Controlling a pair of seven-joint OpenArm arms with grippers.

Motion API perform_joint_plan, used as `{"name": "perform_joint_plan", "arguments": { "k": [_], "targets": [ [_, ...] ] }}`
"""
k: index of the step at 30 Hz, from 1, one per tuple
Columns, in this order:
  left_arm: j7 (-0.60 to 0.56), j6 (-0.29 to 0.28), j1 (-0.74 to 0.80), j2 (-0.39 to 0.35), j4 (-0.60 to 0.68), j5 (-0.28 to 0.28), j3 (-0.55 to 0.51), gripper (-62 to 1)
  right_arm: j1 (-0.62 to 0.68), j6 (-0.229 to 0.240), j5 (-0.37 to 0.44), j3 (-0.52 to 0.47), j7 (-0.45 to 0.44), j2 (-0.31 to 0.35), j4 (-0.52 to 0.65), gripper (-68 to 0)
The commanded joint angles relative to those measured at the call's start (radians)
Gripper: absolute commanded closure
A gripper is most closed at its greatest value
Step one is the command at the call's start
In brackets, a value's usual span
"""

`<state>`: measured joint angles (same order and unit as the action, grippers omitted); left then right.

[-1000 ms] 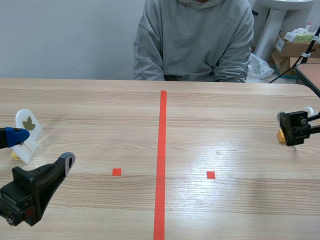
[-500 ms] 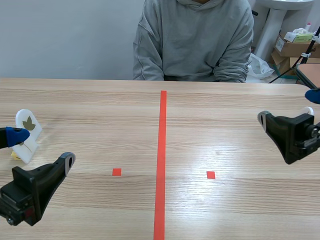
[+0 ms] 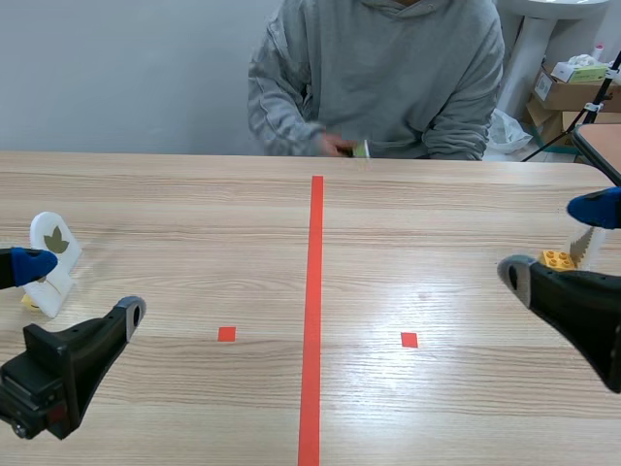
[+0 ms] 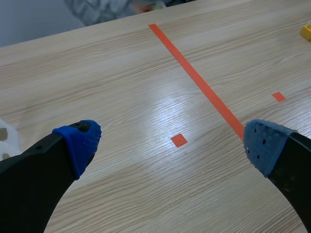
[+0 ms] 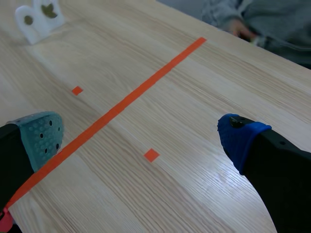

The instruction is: Do the leaf sorting experiment

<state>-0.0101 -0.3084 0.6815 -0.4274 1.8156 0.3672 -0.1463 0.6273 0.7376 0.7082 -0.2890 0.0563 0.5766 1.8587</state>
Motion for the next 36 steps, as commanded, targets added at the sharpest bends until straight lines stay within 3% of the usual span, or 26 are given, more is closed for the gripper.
{"name": "perform_joint_plan", "arguments": {
  "k": [1, 13, 36],
  "targets": [
    [-0.016, -0.001, -0.003, -0.003, 0.024, 0.006, -0.004, -62.3, 0.008, 0.008, 0.011, -0.015, 0.003, 0.01, -0.003, -67.9],
    [-0.016, -0.001, -0.003, -0.003, 0.024, 0.007, -0.004, -62.3, 0.006, 0.008, 0.01, -0.019, 0.081, 0.01, -0.003, -67.9],
    [-0.016, -0.001, -0.003, -0.003, 0.024, 0.007, -0.004, -62.3, -0.013, 0.008, 0.003, -0.019, 0.08, 0.01, -0.066, -67.9]
  ]
}}
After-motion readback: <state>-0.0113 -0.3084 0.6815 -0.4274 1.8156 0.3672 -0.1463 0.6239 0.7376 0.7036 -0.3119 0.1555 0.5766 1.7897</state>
